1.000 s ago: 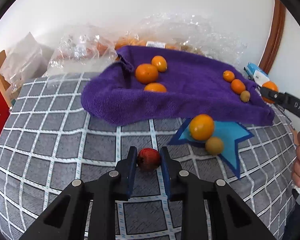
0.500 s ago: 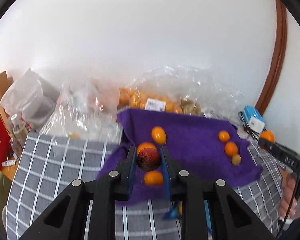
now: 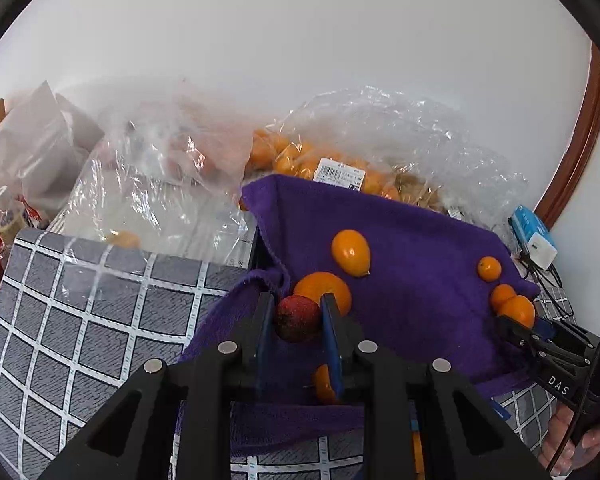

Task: Organize fruits
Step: 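Lower the right tool's orange onto the towel and open while the left tool carries the red fruit, then open the left tool on the towel to release the red fruit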

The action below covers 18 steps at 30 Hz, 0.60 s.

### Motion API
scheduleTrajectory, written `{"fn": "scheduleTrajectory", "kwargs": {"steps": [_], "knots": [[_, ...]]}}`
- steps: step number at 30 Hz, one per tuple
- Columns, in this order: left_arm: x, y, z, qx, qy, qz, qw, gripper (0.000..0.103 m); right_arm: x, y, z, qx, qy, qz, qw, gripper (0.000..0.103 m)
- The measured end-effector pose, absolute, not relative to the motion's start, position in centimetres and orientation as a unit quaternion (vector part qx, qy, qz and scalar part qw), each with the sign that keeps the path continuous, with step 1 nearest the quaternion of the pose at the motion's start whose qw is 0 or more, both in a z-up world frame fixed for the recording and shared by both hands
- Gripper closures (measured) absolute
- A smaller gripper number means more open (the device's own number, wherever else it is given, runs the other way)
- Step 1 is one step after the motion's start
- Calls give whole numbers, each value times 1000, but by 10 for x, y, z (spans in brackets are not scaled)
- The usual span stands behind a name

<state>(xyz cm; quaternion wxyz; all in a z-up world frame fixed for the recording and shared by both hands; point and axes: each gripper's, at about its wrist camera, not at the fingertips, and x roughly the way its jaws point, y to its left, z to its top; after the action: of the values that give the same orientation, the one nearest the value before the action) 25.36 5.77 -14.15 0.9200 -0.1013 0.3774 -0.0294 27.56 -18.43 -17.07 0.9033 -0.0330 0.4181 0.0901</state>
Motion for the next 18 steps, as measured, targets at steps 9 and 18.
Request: {"fn": "scheduleTrajectory", "kwargs": {"steps": [9, 18], "knots": [[262, 56, -154, -103, 386, -26, 916, 80, 280, -194, -183, -12, 435, 93, 895, 63], [263, 56, -158, -105, 390, -28, 914, 80, 266, -193, -166, -18, 387, 105, 916, 48]]}}
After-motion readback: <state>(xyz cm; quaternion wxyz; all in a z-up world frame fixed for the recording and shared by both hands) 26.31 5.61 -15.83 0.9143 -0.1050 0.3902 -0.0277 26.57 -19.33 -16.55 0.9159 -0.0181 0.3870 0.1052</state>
